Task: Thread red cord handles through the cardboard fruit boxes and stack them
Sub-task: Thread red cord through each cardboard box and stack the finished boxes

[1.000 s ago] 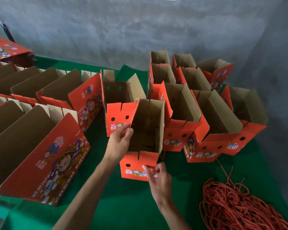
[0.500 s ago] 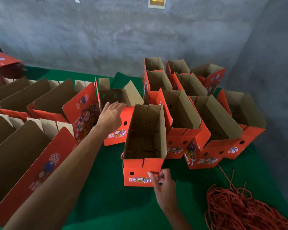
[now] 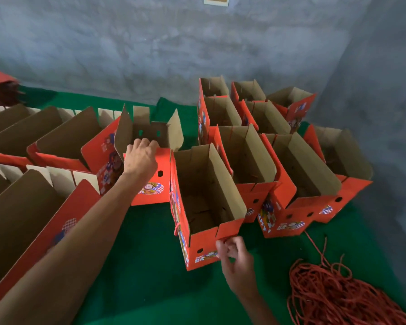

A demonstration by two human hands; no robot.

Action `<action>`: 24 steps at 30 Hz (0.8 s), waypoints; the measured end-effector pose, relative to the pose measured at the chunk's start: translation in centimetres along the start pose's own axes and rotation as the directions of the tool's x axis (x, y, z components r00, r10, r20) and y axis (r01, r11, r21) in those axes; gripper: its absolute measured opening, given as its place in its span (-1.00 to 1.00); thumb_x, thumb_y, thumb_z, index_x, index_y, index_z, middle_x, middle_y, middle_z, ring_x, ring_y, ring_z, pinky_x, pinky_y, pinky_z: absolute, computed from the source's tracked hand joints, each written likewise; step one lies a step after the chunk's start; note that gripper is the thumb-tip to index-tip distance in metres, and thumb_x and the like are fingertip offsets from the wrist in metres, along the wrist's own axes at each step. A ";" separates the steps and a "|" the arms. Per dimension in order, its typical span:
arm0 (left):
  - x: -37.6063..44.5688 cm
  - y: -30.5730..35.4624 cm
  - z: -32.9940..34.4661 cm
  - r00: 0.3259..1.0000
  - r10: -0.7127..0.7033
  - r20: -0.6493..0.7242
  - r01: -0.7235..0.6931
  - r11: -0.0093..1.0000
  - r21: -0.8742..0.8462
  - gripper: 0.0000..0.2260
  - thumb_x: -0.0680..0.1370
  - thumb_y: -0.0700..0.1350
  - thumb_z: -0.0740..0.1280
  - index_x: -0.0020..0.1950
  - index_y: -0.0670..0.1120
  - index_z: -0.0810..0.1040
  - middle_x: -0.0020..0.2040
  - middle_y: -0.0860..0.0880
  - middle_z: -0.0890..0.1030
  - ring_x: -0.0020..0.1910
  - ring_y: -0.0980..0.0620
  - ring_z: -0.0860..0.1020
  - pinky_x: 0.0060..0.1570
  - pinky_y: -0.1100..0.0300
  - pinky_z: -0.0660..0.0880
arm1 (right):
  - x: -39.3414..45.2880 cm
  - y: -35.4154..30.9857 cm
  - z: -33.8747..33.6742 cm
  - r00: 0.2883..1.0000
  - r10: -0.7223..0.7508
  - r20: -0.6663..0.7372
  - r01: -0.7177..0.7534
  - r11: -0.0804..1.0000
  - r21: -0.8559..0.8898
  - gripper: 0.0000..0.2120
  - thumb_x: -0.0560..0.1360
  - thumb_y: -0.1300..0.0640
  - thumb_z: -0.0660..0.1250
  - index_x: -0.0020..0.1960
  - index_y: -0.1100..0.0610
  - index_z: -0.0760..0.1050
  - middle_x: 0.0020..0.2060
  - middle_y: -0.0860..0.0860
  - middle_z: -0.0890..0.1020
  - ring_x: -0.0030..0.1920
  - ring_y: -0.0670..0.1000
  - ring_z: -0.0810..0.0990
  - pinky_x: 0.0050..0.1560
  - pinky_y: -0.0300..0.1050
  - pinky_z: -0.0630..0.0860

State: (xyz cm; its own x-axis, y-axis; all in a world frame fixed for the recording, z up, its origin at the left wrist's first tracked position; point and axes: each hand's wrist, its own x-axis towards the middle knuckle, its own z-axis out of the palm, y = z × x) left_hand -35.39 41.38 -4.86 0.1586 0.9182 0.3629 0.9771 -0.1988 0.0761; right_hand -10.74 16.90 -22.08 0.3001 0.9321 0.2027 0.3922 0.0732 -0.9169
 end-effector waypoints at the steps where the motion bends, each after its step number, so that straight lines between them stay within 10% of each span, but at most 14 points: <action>1: -0.4 -0.3 -0.2 1.000 0.003 0.014 -0.003 1.000 -0.003 -0.66 0.49 -0.31 0.23 0.25 -0.14 0.52 0.16 -0.15 0.55 0.19 -0.20 0.44 0.16 -0.08 0.36 | 0.0 -0.4 0.3 0.998 -0.043 0.043 0.045 0.998 -0.035 -0.65 0.52 -0.34 0.39 -0.03 -0.07 0.47 -0.23 -0.10 0.67 -0.19 -0.07 0.69 -0.18 -0.08 0.62; 8: -3.1 -1.9 -0.5 1.000 -0.003 0.021 0.005 0.995 -0.096 -0.72 0.46 -0.34 0.28 0.12 -0.09 0.48 0.02 -0.09 0.60 0.05 -0.19 0.53 0.07 -0.07 0.41 | -1.3 -0.7 2.6 0.929 -0.334 0.159 0.365 0.897 -0.248 -0.79 0.58 -0.11 0.39 0.09 -0.01 0.65 -0.26 -0.04 0.73 -0.35 -0.11 0.69 -0.40 -0.10 0.64; 13: -4.6 -4.6 -0.3 0.996 -0.089 0.000 0.088 0.986 -0.142 -0.70 0.45 -0.34 0.24 0.14 -0.11 0.49 0.01 -0.12 0.55 0.07 -0.22 0.48 -0.03 -0.11 0.44 | -2.9 -0.9 3.9 0.957 -0.286 0.052 0.291 0.936 -0.199 -0.55 0.61 -0.23 0.33 -0.14 0.13 0.70 -0.31 -0.11 0.74 -0.29 -0.37 0.62 -0.20 -0.46 0.58; 19: -5.5 -4.1 -0.3 0.992 -0.047 0.118 0.030 0.990 0.141 -0.68 0.46 -0.04 0.40 0.21 0.02 0.56 0.18 -0.05 0.50 0.25 -0.11 0.42 0.29 -0.09 0.38 | -2.2 -2.6 5.1 0.935 -0.352 0.047 0.340 0.849 -0.405 -0.41 0.46 -0.41 0.42 -0.43 0.07 0.53 -0.50 -0.18 0.63 -0.52 -0.23 0.56 -0.43 -0.40 0.48; 24: -5.1 -0.5 0.2 0.988 0.095 0.118 -0.118 0.970 0.211 -0.49 0.48 0.22 0.39 0.31 -0.05 0.47 0.22 -0.01 0.57 0.32 -0.07 0.46 0.57 -0.18 -0.02 | -1.3 -3.2 4.7 0.863 -0.485 0.141 0.491 0.740 -0.460 -0.55 0.60 -0.12 0.33 -0.35 0.11 0.63 -0.42 -0.11 0.70 -0.53 -0.18 0.57 -0.49 -0.48 0.35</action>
State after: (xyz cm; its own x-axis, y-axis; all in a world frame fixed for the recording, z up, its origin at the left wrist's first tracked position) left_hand -36.65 36.89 -6.94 0.2662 0.9292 0.2565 0.9593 -0.2293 -0.1650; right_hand -16.48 17.14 -21.01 -0.0534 0.8190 0.5713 0.8375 0.3483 -0.4210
